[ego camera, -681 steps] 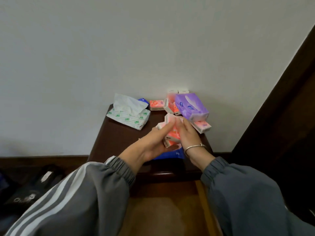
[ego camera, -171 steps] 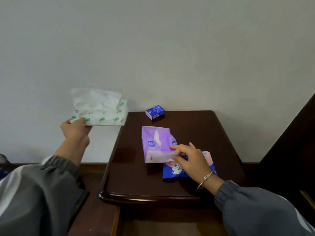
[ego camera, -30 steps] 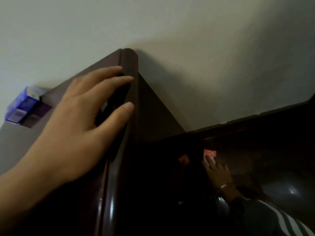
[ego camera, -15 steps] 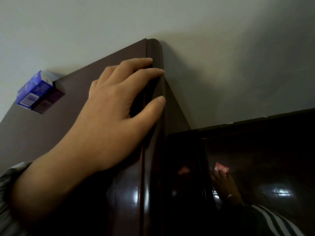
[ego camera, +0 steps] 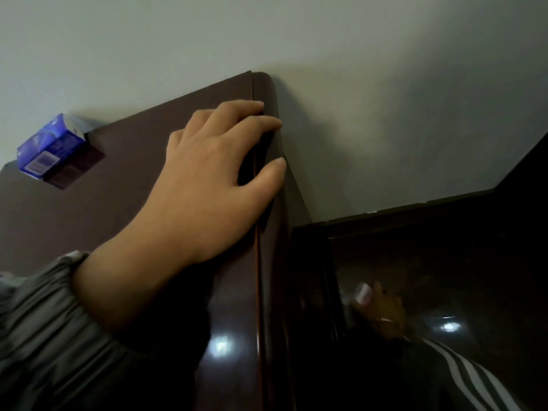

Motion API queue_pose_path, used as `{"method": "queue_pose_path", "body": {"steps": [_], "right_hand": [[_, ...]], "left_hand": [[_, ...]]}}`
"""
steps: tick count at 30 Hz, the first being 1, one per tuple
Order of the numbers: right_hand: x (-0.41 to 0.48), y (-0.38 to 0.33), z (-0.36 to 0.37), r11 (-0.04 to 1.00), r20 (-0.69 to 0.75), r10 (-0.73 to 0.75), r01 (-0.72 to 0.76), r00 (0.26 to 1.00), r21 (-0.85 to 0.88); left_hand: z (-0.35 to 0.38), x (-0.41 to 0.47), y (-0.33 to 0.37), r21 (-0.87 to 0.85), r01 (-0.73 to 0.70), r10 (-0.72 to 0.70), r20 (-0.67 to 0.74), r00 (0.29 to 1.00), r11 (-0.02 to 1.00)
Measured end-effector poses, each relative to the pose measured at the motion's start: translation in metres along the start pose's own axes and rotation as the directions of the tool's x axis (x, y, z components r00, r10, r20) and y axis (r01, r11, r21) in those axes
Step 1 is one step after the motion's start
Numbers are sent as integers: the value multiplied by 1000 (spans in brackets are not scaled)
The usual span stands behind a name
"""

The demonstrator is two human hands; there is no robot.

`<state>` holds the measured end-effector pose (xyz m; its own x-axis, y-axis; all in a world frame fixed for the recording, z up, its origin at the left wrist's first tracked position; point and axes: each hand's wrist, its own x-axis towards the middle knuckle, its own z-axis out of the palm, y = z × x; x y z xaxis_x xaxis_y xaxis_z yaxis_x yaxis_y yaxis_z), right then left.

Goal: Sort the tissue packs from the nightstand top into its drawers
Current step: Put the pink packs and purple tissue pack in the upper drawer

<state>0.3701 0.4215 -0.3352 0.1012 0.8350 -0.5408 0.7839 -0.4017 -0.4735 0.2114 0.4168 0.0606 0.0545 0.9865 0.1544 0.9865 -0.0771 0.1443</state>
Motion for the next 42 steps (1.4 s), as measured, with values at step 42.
{"method": "queue_pose_path", "body": {"steps": [42], "right_hand": [[-266, -315, -196, 868, -125, -313, 337, 941, 365]], "left_hand": [[-80, -42, -246, -582, 678, -729, 201, 655, 449]]}}
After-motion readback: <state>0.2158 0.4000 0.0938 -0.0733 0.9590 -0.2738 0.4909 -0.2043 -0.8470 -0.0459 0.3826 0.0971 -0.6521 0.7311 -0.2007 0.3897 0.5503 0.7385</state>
